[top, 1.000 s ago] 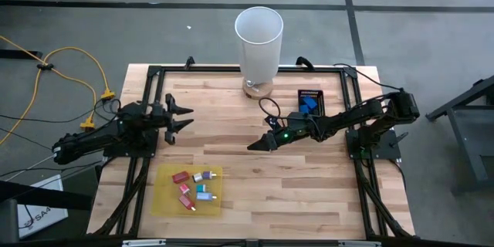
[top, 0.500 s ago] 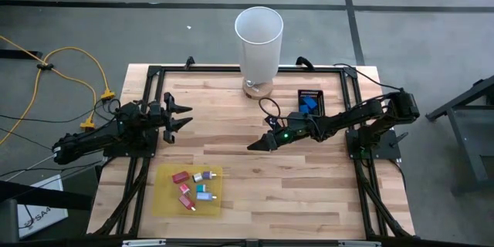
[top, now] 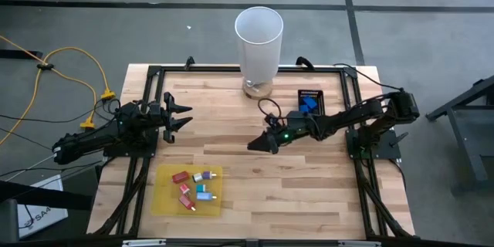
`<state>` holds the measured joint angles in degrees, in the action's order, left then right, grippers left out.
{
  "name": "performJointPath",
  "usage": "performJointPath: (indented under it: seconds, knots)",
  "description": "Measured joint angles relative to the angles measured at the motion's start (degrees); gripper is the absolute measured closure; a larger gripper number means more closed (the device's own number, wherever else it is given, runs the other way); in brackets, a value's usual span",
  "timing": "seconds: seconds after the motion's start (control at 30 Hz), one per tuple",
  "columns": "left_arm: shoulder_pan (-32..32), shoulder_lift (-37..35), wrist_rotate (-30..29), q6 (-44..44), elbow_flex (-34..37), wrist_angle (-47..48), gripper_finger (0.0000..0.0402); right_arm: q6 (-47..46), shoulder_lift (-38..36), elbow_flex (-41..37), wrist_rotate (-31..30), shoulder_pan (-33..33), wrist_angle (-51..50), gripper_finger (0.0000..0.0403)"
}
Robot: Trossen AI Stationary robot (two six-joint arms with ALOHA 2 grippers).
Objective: Pick & Place Office items
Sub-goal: Return to Home Position
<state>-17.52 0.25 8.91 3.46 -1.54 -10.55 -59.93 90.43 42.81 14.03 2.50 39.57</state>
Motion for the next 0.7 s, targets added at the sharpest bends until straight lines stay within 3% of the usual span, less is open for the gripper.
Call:
performJointPath:
  seconds: [0.2, 0.37, 0.5, 0.7]
  knots:
    - [0.0, 0.0, 0.0, 0.0, 0.0, -0.02, 0.0238, 18.88, 0.0, 0.0, 3.42, 0.6, 4.83, 0.0233]
    - [0.0, 0.0, 0.0, -0.01, 0.0, -0.02, 0.0238, 30.7, 0.0, 0.02, 13.55, 0.83, 14.58, 0.0233]
    - [0.0, 0.0, 0.01, -0.02, 0.0, -0.02, 0.0238, 33.2, -0.02, 0.04, 21.42, -0.97, 17.91, 0.0233]
    - [0.0, 0.0, 0.02, -0.02, 0.0, -0.02, 0.0238, 33.23, -0.02, 0.02, 22.02, -6.07, 16.82, 0.0233]
